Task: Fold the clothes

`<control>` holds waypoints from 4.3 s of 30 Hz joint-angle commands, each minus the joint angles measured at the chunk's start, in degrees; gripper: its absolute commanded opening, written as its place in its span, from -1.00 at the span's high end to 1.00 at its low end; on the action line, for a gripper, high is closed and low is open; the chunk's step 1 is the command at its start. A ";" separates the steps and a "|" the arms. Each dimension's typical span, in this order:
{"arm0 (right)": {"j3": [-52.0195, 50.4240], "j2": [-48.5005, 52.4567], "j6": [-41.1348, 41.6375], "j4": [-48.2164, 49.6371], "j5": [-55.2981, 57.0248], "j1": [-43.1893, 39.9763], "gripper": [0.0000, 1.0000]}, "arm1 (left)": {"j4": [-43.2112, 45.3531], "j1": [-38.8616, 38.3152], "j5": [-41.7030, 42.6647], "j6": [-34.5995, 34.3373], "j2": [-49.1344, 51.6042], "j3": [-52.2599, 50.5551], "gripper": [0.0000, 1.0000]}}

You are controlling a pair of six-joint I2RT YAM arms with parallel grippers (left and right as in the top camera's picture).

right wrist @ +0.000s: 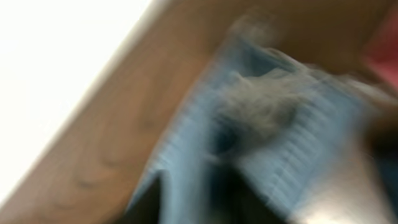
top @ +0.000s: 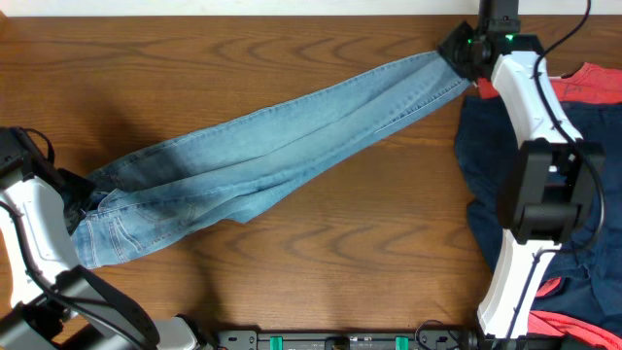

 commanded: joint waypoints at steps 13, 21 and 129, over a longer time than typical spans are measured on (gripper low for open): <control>1.11 1.92 -29.88 -14.75 -6.54 -1.86 -0.98 | -0.15 -0.09 -0.61 -0.76 3.32 0.31 0.07; 1.11 1.92 -33.03 -17.70 -7.06 -3.08 -0.82 | -3.04 -0.09 1.95 1.84 3.30 0.31 0.06; 1.20 3.08 -38.42 -21.97 -13.40 -4.07 -0.07 | 8.44 6.60 -0.48 0.26 9.94 -7.39 0.53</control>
